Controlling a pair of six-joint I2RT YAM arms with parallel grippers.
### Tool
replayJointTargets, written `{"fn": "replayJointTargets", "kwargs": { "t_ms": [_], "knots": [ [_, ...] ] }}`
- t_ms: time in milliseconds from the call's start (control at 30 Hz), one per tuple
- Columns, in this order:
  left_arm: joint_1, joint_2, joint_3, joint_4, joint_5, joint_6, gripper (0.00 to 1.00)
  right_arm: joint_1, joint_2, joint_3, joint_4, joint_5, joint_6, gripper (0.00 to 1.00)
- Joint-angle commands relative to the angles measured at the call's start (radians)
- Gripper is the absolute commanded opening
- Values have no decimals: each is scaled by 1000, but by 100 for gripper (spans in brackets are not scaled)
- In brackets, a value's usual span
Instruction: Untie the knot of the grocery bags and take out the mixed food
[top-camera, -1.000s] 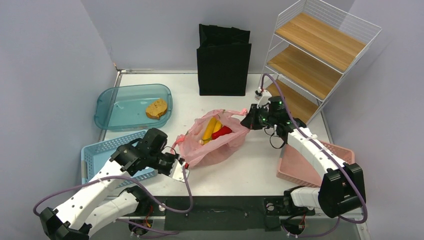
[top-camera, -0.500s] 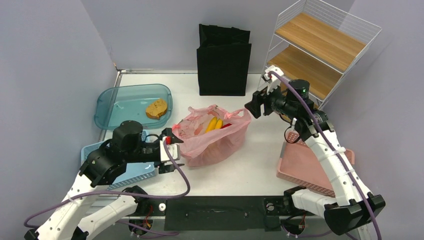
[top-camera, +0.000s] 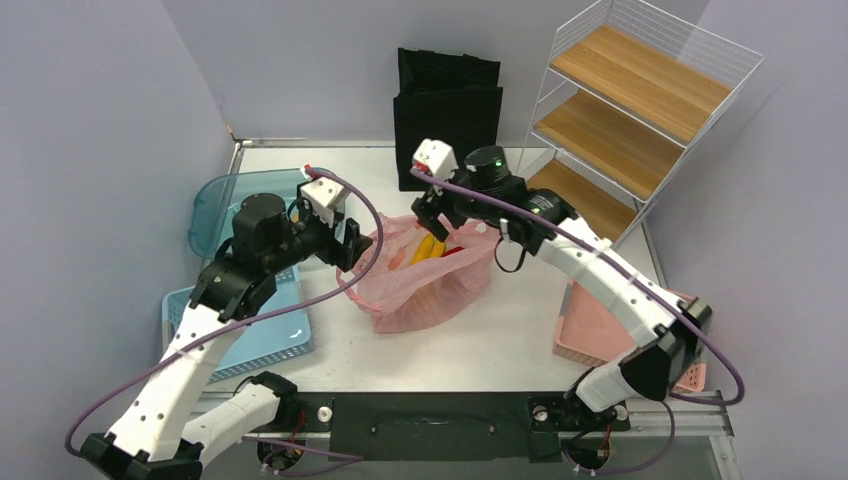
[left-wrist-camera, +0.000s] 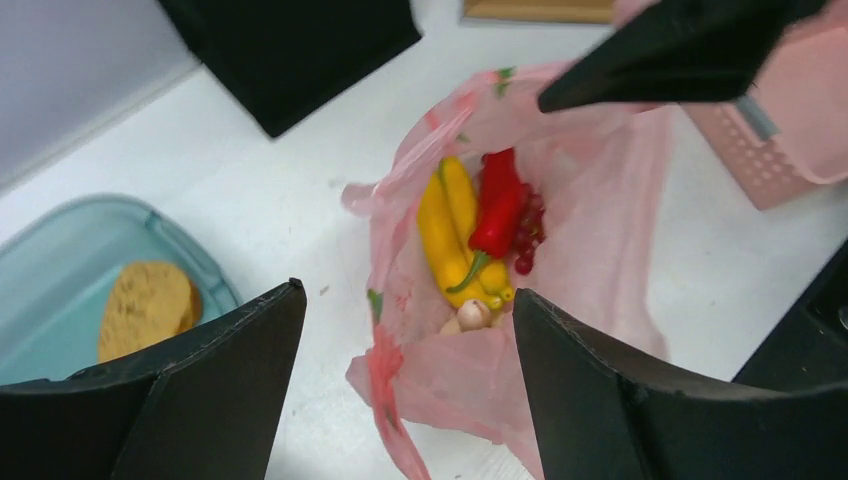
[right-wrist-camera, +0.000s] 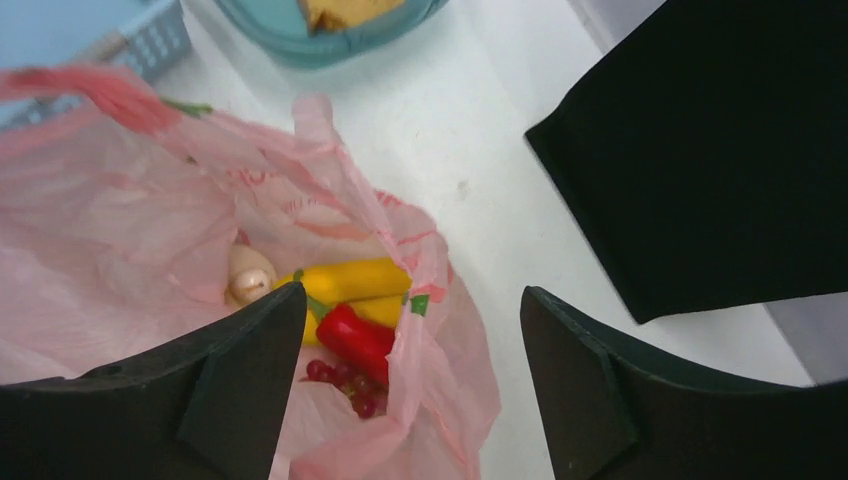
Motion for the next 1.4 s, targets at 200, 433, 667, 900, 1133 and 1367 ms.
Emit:
{"fn": "replayJointTargets", "kwargs": {
  "t_ms": [200,433,667,900,1133,1367],
  "knots": [
    [49,66,-220,30,70,-198,78,21,134,-48,-156,124,-173,75],
    [76,61,-328,60,37,-241,58,-22,103,-163,-178,121,-154,37],
    [150,96,-186,157,231,-94,0,-172,120,56,-206,-172,53,0],
    [239,132,114,-56,461,387,0,-276,67,147,-155,-472,373,0],
    [306,68,-12,-218,428,655,0,-261,-85,-208,-110,-471,353,0],
    [265,-5,-230,-336,311,986,0,-157,-78,-390,10,-391,312,0]
  ]
}}
